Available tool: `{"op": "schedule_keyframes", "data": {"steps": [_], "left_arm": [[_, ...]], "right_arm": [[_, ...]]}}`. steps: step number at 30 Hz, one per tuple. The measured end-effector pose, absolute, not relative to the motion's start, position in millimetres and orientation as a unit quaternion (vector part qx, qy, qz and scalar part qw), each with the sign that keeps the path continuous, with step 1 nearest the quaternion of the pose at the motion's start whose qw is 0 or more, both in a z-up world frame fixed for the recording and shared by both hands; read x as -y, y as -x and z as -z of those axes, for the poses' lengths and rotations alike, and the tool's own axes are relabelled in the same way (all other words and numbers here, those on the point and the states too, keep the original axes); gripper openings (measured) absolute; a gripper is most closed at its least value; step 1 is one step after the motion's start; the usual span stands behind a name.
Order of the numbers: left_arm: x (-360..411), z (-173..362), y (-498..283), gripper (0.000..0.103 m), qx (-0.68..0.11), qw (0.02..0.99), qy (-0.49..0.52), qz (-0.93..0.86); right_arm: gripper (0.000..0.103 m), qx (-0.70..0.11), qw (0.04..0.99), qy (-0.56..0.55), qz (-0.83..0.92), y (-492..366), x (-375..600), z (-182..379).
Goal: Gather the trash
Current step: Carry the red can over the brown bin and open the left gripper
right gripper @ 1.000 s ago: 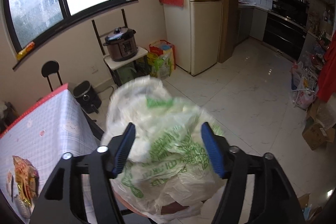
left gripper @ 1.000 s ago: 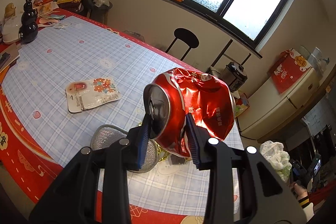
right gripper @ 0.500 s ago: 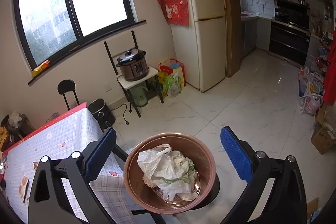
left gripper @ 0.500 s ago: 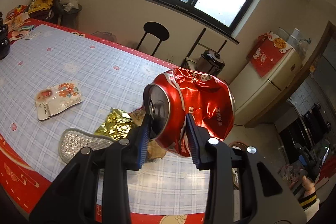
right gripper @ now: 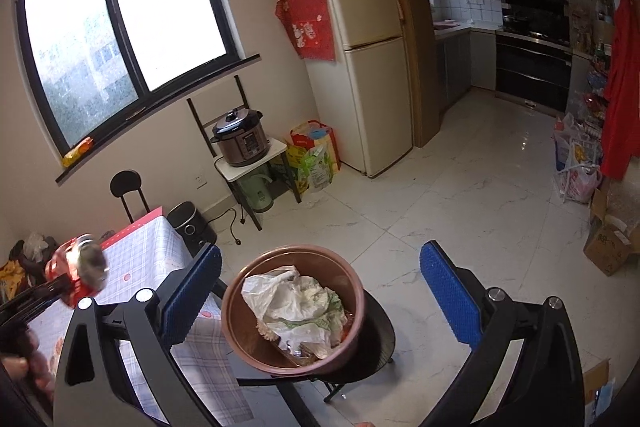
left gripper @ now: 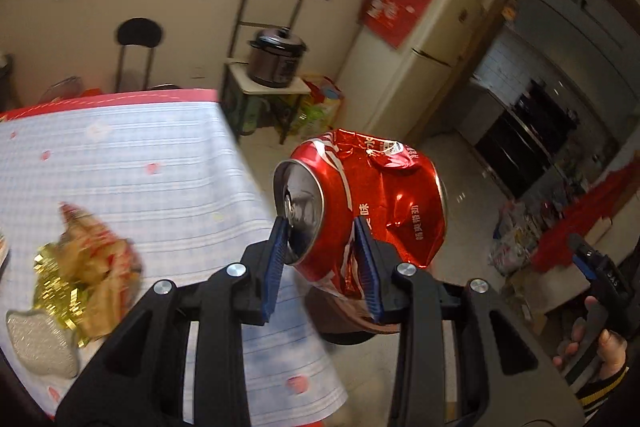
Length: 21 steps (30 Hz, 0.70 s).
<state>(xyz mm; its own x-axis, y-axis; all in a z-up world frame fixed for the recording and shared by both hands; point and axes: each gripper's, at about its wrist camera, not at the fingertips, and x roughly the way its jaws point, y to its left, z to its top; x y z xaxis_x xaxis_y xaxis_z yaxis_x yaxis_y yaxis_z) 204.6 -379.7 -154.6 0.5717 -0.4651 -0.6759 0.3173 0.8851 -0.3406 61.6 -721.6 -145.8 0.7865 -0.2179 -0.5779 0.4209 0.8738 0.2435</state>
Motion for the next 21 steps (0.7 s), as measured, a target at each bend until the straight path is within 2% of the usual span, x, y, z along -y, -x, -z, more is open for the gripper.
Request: {"op": "schedule_keyframes", "data": {"steps": [2,4,6,7,10,11,14,16,21], "left_arm": [[410,157,-214,0.036,-0.41,0.875,0.081,0.244],[443,157,-222,0.043,-0.41,0.859,0.075,0.296],[468,155,-226,0.074,-0.402,0.851,0.064,0.331],[476,152,-227,0.078,-0.395,0.856,0.055,0.329],[480,146,-227,0.082,-0.386,0.86,0.06,0.329],[478,144,-226,0.087,-0.384,0.86,0.066,0.329],[460,141,-221,0.087,-0.371,0.87,0.071,0.316],[442,138,-218,0.096,-0.366,0.879,0.073,0.297],[380,133,-204,0.097,-0.355,0.899,0.083,0.243]], "right_arm": [[0.098,-0.277,0.924,-0.187,0.186,-52,728,150],[0.098,-0.28,0.919,-0.188,0.204,-44,734,154],[0.098,-0.284,0.914,-0.192,0.217,-37,741,157],[0.098,-0.286,0.912,-0.195,0.22,-35,743,159],[0.098,-0.283,0.909,-0.202,0.23,-25,746,160],[0.098,-0.283,0.909,-0.202,0.232,-24,746,160],[0.098,-0.282,0.908,-0.202,0.235,-19,747,162],[0.098,-0.282,0.908,-0.201,0.234,-20,745,162],[0.098,-0.28,0.914,-0.196,0.218,-32,729,159]]}}
